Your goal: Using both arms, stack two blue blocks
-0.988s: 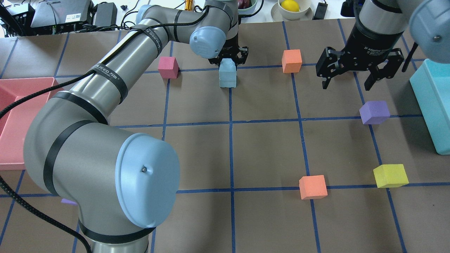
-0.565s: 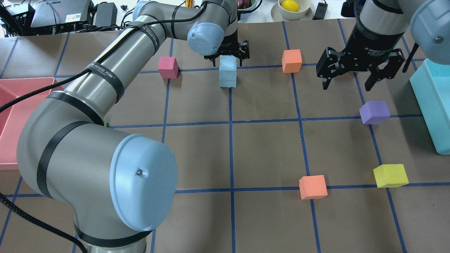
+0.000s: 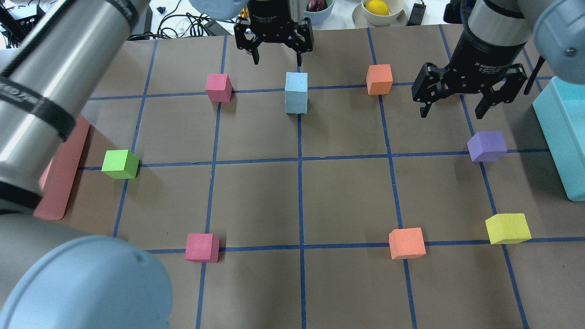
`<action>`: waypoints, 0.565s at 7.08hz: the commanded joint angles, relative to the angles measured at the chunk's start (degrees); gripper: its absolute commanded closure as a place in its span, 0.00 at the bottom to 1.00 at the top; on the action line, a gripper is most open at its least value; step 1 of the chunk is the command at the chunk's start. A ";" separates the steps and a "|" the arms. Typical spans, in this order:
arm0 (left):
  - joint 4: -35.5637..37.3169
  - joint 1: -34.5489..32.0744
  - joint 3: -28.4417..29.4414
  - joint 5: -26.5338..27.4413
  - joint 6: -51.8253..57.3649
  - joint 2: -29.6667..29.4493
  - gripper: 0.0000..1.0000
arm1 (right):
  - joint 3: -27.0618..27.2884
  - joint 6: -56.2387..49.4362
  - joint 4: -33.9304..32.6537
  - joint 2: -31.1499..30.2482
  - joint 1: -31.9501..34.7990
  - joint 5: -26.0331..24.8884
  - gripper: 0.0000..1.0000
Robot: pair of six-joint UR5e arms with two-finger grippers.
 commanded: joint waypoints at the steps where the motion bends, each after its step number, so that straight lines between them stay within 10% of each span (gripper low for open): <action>1: -10.61 0.93 -2.31 0.37 -2.04 8.78 0.00 | 0.11 -0.06 -0.14 0.01 0.00 -0.04 0.00; 4: -2.01 0.84 -21.42 0.28 -5.58 18.36 0.02 | 0.20 -0.06 -0.14 0.09 0.00 0.05 0.00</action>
